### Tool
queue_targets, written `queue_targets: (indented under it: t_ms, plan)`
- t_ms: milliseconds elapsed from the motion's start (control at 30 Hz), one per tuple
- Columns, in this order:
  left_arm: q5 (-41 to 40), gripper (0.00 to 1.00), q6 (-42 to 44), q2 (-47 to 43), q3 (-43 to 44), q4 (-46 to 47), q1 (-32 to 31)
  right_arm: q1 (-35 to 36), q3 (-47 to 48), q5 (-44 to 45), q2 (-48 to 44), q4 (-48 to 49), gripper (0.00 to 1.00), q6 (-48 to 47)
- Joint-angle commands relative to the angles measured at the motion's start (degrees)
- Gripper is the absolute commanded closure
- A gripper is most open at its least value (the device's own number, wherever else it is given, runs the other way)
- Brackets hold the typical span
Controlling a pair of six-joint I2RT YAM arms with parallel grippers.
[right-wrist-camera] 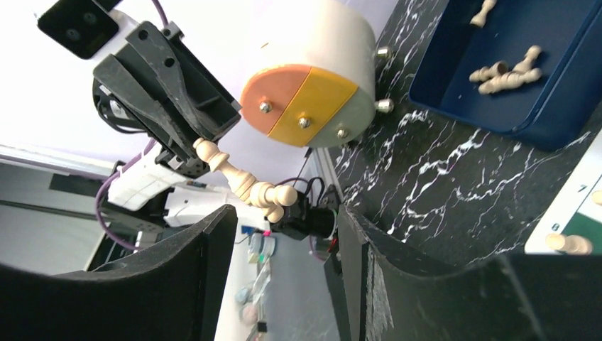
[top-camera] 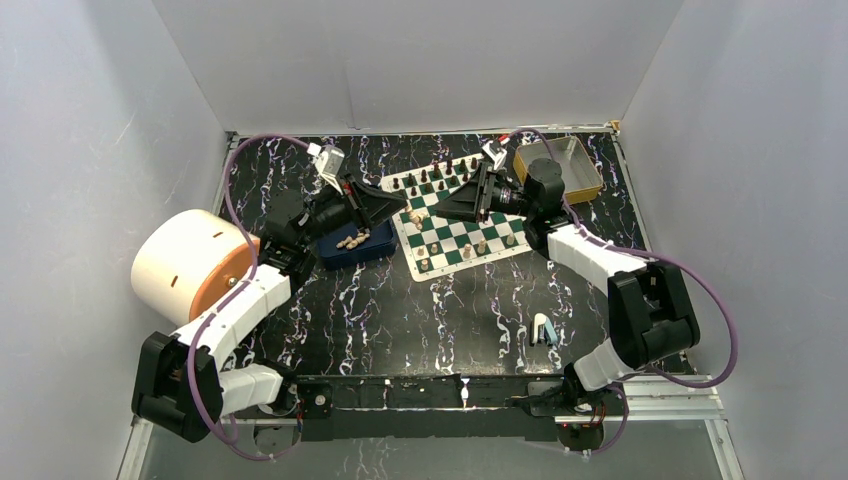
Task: Set up the chess pieces on the board
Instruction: Place the chess piece on the chessboard.
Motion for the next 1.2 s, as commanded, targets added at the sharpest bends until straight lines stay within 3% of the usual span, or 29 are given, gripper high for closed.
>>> queue_targets:
  t_ms: [0,667,1167]
  plan:
    - [6.36,1.0,3.89,0.12,3.13,2.56,-0.13,0.26,2.7,-7.79,1.1,3.52,0.37,3.73]
    - [9.42,1.0,5.66,2.85,3.56,4.69,-0.17,4.42,3.5,-9.29,5.68,9.81,0.34,10.52]
    - [10.53,1.0,5.76,2.0,2.99,5.07,-0.13,4.67,0.85,-8.79,7.24,20.11,0.45,16.56]
